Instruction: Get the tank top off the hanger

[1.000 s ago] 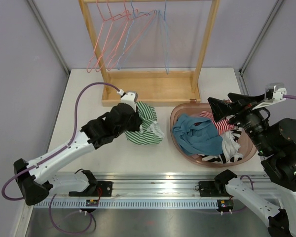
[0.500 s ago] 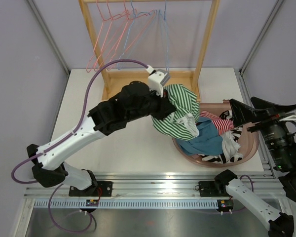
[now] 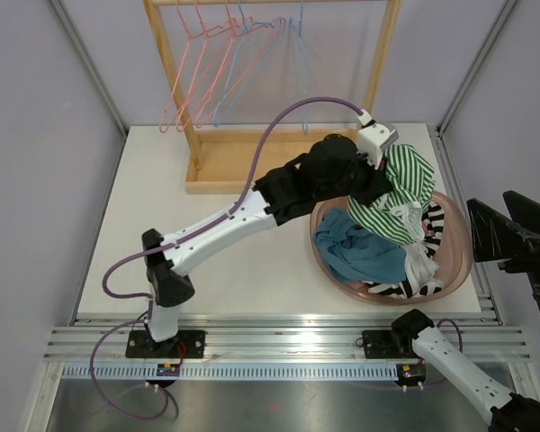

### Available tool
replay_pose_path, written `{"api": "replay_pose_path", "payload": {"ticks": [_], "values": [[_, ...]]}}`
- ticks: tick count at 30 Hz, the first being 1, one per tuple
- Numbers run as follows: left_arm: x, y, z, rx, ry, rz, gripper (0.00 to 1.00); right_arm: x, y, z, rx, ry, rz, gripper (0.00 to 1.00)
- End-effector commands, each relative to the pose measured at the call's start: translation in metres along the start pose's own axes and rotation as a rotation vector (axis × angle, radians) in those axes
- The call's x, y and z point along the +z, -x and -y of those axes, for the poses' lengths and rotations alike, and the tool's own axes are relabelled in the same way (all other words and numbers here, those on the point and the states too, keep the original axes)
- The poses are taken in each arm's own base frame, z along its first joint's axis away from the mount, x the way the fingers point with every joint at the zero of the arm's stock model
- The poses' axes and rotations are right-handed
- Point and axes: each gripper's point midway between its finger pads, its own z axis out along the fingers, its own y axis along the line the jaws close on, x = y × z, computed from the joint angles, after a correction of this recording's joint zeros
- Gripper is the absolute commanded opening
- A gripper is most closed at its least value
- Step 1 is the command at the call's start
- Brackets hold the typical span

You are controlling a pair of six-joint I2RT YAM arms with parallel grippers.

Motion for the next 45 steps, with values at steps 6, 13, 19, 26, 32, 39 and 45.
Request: {"api": "replay_pose_path", "payload": {"ticks": [6, 13, 19, 26, 32, 39, 45], "values": [[0.103, -0.071, -0.01, -0.019, -0.051, -0.099, 0.0, -0.017, 0.002, -0.007, -0.003, 0.06, -0.014, 0.99], [0.139, -0.2, -0.025, -0.231, -0.041, -0.333, 0.0, -0.008, -0.032, -0.009, 0.008, 0.073, -0.117, 0.99], [0.146, -0.27, -0.039, -0.324, 0.021, -0.482, 0.0, -0.001, -0.075, -0.004, 0.012, 0.06, -0.249, 0.99], [0.13, -0.217, -0.027, -0.298, -0.004, -0.402, 0.28, -0.006, -0.073, 0.003, -0.018, 0.027, -0.269, 0.99], [0.103, -0.139, -0.014, -0.234, -0.019, -0.277, 0.64, -0.008, -0.073, 0.009, -0.039, -0.005, -0.275, 1.0], [0.059, -0.07, 0.001, -0.166, -0.065, -0.147, 0.99, -0.002, -0.076, 0.016, -0.089, -0.037, -0.302, 1.0], [-0.001, -0.051, -0.031, -0.114, 0.124, -0.057, 0.99, 0.007, -0.086, 0.025, -0.138, -0.083, -0.341, 1.0]]}}
